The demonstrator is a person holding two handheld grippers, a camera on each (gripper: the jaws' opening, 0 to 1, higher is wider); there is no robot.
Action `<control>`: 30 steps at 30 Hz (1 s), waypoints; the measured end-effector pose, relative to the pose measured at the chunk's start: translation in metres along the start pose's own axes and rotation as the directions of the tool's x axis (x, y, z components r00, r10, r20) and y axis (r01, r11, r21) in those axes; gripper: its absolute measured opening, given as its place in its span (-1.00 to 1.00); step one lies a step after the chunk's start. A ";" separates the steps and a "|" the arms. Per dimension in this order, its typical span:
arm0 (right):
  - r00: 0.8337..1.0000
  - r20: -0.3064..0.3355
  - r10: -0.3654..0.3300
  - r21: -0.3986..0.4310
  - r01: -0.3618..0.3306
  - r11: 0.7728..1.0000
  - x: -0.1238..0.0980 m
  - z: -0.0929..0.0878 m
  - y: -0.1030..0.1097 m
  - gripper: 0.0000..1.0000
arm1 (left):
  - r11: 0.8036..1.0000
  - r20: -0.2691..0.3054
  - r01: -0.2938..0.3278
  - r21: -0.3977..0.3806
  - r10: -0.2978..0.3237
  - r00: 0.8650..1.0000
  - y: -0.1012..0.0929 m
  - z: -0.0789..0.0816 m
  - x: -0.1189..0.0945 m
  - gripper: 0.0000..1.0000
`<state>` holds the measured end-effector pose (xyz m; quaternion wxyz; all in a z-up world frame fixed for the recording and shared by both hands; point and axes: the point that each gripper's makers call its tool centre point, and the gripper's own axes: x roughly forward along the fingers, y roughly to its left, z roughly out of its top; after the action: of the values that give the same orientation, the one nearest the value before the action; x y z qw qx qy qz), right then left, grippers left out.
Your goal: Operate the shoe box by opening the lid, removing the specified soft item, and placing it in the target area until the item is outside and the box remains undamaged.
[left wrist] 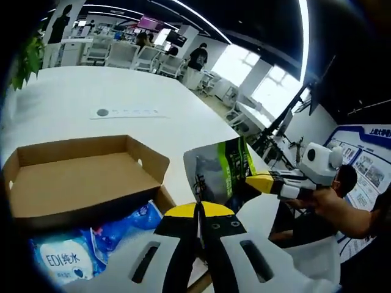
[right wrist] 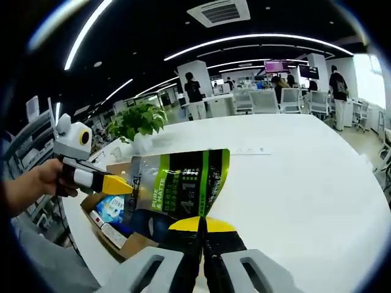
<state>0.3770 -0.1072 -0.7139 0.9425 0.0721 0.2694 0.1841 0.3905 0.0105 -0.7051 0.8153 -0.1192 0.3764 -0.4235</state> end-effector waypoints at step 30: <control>0.992 -0.076 -0.100 -0.010 0.100 0.995 0.017 -0.034 -0.058 -1.00 | 0.956 -0.212 -0.041 0.292 0.106 0.972 0.004 -0.018 0.070 -1.00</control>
<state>0.3903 -0.1525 -0.7643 0.9398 0.0485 0.3079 0.1400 0.4048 -0.0391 -0.7554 0.7914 0.0625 0.4055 -0.4531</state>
